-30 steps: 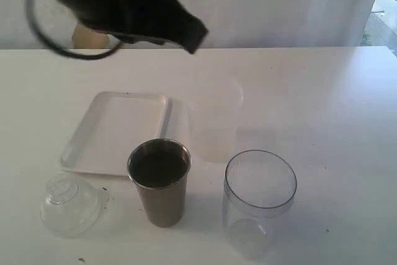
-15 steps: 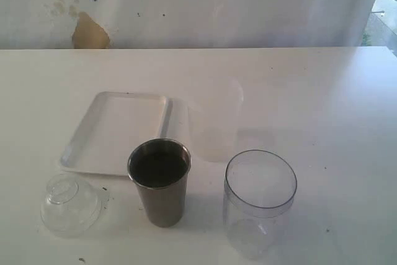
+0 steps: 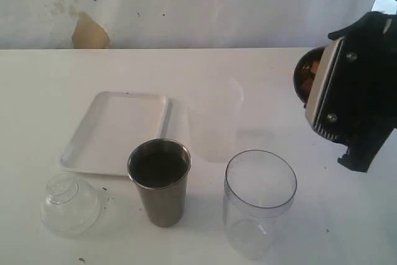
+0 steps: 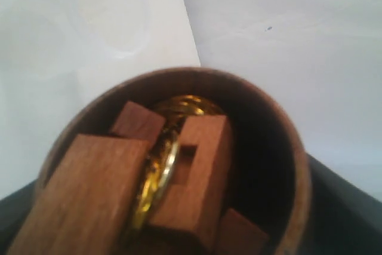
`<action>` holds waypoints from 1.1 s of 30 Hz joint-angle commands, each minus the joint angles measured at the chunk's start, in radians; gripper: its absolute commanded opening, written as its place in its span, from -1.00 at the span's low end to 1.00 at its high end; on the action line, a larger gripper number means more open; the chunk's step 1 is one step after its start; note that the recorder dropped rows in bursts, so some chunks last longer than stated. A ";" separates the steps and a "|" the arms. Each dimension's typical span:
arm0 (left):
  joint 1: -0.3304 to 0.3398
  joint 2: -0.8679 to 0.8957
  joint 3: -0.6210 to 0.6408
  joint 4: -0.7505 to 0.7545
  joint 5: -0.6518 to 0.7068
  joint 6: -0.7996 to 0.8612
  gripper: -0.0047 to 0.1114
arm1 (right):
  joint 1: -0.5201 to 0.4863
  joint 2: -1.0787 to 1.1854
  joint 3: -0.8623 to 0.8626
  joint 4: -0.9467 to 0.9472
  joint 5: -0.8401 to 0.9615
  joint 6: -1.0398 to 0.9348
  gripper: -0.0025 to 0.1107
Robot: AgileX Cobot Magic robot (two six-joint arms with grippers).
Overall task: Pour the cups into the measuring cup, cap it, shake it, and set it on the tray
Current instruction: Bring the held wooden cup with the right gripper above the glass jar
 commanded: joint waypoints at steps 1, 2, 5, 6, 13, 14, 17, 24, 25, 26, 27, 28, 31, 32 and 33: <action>-0.001 -0.005 0.004 0.013 0.006 -0.008 -0.90 | -0.006 -0.012 0.004 0.011 0.008 -0.041 -0.96; -0.001 -0.005 0.004 0.013 0.006 -0.008 -0.90 | -0.004 -0.018 0.008 0.039 0.013 -0.041 -0.96; -0.001 -0.005 0.004 0.013 0.014 -0.008 -0.90 | 0.043 -0.065 0.017 0.144 0.074 -0.095 -0.96; -0.001 -0.005 0.004 0.013 0.014 -0.008 -0.90 | 0.053 -0.080 0.017 0.173 0.101 -0.115 -0.96; -0.001 -0.005 0.004 0.013 0.014 -0.008 -0.90 | 0.093 -0.123 0.017 0.352 0.239 -0.362 -0.96; -0.001 -0.005 0.004 0.013 0.016 -0.008 -0.90 | 0.093 -0.111 0.017 0.350 0.241 -0.381 -0.96; -0.001 -0.005 0.004 0.013 0.016 -0.008 -0.90 | 0.093 -0.062 0.017 0.349 0.229 -0.456 -0.96; -0.001 -0.005 0.004 0.013 0.048 -0.003 -0.90 | 0.093 0.040 -0.018 0.170 0.190 -0.443 -0.96; -0.001 -0.005 0.004 0.013 0.051 -0.003 -0.90 | 0.093 0.047 -0.023 0.161 0.186 -0.434 -0.96; -0.001 -0.005 0.004 0.013 0.051 -0.003 -0.90 | 0.096 0.053 -0.030 0.163 0.172 -0.429 -0.96; -0.001 -0.005 0.004 0.013 0.051 -0.003 -0.90 | 0.101 0.058 -0.031 0.160 0.151 -0.429 -0.96; -0.001 -0.005 0.004 0.013 0.051 -0.003 -0.90 | 0.106 0.059 -0.031 0.160 0.128 -0.429 -0.96; -0.001 -0.005 0.004 0.013 0.051 -0.003 -0.90 | 0.124 0.070 -0.031 0.160 0.077 -0.429 -0.96; -0.001 -0.005 0.004 0.013 0.051 -0.003 -0.90 | 0.128 0.079 -0.031 0.159 0.065 -0.429 -0.96; -0.001 -0.005 0.004 0.013 0.051 -0.003 -0.90 | 0.128 0.088 -0.031 0.150 0.054 -0.431 -0.96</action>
